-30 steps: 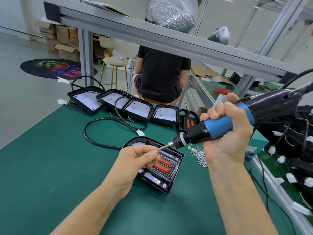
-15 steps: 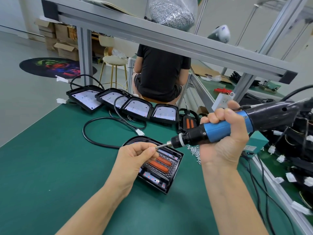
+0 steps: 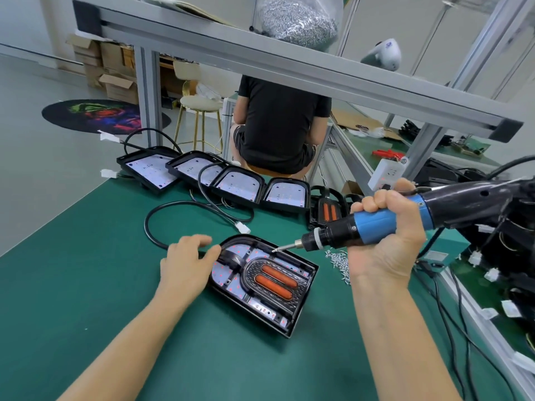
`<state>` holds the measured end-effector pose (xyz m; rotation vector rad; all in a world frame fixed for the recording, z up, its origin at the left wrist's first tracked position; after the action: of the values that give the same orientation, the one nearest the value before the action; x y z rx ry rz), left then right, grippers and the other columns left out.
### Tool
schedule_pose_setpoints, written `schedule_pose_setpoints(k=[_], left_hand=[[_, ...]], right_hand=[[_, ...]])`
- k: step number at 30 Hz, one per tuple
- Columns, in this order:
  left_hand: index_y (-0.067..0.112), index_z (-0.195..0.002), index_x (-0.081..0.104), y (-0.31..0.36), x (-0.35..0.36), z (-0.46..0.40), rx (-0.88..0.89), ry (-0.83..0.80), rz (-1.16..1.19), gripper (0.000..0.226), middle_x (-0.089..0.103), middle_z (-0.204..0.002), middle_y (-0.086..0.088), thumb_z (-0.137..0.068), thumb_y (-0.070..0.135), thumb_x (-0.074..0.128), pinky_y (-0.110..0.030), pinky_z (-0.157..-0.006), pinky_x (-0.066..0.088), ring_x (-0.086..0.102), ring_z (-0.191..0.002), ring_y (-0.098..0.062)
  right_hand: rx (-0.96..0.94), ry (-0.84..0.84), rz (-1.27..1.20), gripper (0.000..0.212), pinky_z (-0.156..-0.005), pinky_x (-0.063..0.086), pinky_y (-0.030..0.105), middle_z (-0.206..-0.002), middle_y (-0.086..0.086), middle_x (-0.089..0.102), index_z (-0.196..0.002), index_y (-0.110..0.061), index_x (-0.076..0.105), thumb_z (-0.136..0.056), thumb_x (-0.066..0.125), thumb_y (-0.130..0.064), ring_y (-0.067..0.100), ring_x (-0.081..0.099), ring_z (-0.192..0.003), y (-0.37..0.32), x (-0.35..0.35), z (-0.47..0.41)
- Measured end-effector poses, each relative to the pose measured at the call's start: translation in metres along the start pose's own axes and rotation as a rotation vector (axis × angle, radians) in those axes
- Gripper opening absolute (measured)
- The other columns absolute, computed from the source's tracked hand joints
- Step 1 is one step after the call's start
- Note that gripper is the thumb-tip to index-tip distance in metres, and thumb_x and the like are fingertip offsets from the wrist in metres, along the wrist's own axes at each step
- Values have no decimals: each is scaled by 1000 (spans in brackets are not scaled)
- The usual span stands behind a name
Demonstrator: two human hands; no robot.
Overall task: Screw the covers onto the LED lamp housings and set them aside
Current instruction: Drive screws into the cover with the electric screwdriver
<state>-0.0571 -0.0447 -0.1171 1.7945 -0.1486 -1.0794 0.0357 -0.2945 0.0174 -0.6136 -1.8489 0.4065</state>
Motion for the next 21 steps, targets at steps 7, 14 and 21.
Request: schedule_pose_setpoints(k=[7, 14, 21], left_hand=[[17, -58, 54, 6, 23, -18, -76, -76, -347, 56, 57, -82, -4, -88, 61, 41, -39, -89, 31, 40, -99, -25], [17, -62, 55, 4, 31, -30, -215, -161, -198, 25, 58, -80, 0, -76, 37, 58, -35, -82, 26, 41, -98, -22], [18, -60, 37, 9, 35, -35, -175, -175, -173, 28, 48, -60, 3, -75, 32, 55, -34, -76, 25, 46, -66, -22]], right_hand=[[-3, -6, 138, 27, -58, 44, 25, -57, -3, 50, -92, -15, 54, -70, 55, -1, 11, 49, -51, 34, 1, -9], [11, -26, 239, 26, -58, 45, 26, -56, -1, 51, -92, -14, 55, -70, 59, -1, 15, 49, -52, 62, 4, -15], [-2, -42, 286, 25, -59, 43, 28, -55, -2, 52, -91, -16, 55, -70, 60, -3, 15, 50, -53, 70, 6, -17]])
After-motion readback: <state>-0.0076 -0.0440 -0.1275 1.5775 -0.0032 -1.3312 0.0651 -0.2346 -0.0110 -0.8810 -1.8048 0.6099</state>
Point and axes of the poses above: each hand's wrist, its own z-axis away from the middle knuckle, its own x-axis out of the palm, y = z × x, the point moved 7 cm from there along -z, towards the middle knuckle
